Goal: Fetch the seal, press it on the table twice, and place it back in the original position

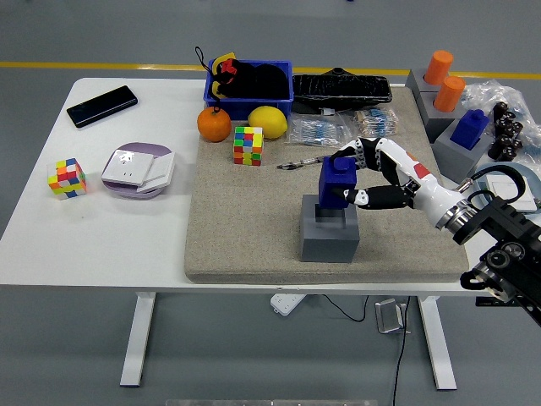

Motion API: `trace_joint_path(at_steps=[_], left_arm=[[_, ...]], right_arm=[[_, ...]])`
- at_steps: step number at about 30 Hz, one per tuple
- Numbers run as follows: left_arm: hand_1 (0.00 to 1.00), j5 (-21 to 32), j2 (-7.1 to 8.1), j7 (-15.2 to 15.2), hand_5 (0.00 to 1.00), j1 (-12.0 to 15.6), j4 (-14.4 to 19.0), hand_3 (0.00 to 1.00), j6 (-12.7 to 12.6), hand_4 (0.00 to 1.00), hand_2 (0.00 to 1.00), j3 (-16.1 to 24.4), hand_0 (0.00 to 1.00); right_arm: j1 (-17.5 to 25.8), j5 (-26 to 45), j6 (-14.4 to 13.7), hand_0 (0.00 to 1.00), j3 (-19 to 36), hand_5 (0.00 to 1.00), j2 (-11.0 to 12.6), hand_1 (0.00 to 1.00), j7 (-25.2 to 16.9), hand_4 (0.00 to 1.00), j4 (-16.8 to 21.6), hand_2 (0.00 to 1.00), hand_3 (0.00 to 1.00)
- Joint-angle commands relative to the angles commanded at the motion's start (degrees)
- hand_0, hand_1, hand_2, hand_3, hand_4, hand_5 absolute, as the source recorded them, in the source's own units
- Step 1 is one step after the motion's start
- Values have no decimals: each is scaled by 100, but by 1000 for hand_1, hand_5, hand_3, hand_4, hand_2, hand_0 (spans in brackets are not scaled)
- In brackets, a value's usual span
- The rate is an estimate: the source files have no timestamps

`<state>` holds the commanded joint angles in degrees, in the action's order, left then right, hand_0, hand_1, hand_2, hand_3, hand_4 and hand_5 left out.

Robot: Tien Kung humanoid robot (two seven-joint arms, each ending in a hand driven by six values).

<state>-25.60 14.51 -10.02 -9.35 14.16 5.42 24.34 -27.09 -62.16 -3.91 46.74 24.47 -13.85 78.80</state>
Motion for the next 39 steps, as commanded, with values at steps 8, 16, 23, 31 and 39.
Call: trace_joint_path(at_steps=[8,16,23,31,39], left_arm=[[697,22,10,-1,295,17,-3,752,1,687,686,-36,748],[696,8,-2,3,295,3,5,753,4,688,686,-33,746],[697,17,-20,1,295,27,-3,752,9,688,686,-44,746],[697,-8,-50,2,294,39,0,752,15,688,686,-15,747],[697,2,-61,-2,295,39,-6,752,20,690,685,-19,746]], right_arm=[[48,-7,-19,562,439,2,109,424,-78,762,-595,442,498],[66,13,-95,560,330,2,-91,422,-344,745,-1374,439,494],[38,88,-180,559,113,2,-263,421,-710,737,-2071,439,491],[-2,257,-192,562,-152,2,-388,421,-879,727,-2650,436,488],[-26,425,-196,562,-534,2,-429,422,-929,723,-2992,436,483]])
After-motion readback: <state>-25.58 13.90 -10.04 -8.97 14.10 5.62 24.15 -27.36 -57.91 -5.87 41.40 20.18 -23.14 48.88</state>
